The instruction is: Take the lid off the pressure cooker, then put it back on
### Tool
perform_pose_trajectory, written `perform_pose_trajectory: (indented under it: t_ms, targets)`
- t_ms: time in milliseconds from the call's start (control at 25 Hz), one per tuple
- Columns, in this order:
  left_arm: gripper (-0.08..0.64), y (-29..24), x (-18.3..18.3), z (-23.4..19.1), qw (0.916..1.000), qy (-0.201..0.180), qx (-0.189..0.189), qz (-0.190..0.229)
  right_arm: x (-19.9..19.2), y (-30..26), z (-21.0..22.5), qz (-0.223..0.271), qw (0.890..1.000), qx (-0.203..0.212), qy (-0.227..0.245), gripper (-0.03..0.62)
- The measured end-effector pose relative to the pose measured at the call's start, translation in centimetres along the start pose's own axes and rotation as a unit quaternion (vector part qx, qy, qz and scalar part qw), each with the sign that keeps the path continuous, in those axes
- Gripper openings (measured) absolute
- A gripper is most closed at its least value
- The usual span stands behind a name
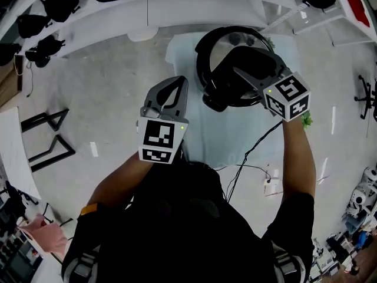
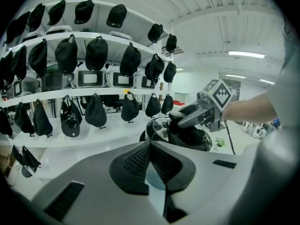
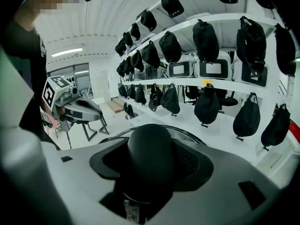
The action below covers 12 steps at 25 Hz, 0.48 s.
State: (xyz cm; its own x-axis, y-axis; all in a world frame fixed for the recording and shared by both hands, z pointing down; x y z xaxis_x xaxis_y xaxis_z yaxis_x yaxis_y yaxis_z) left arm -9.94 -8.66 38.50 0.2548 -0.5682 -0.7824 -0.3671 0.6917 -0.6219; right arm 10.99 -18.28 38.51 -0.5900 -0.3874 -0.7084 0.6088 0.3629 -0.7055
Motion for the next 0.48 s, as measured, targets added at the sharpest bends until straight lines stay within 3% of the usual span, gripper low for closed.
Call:
perform_pose_trajectory:
  t_ms: [480]
  targets:
    - [0.006, -0.8, 0.4, 1.3, 0.9999, -0.003, -0.016, 0.004, -0.7, 0.0, -0.3, 0.002, 0.999, -0.020, -0.028, 0.293]
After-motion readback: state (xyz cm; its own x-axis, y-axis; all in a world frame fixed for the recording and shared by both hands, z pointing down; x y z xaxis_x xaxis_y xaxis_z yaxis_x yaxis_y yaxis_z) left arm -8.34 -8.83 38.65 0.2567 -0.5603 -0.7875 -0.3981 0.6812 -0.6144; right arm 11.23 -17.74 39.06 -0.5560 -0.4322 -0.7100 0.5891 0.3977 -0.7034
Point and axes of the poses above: the fingertips, and each gripper's own axes: y backward along the fingers, z to its right, x out of its top, the point moved 7 cm from there along y, backward along the fingers, and after that the axes turned 10 degrees about -z, right-handed, at the moved point
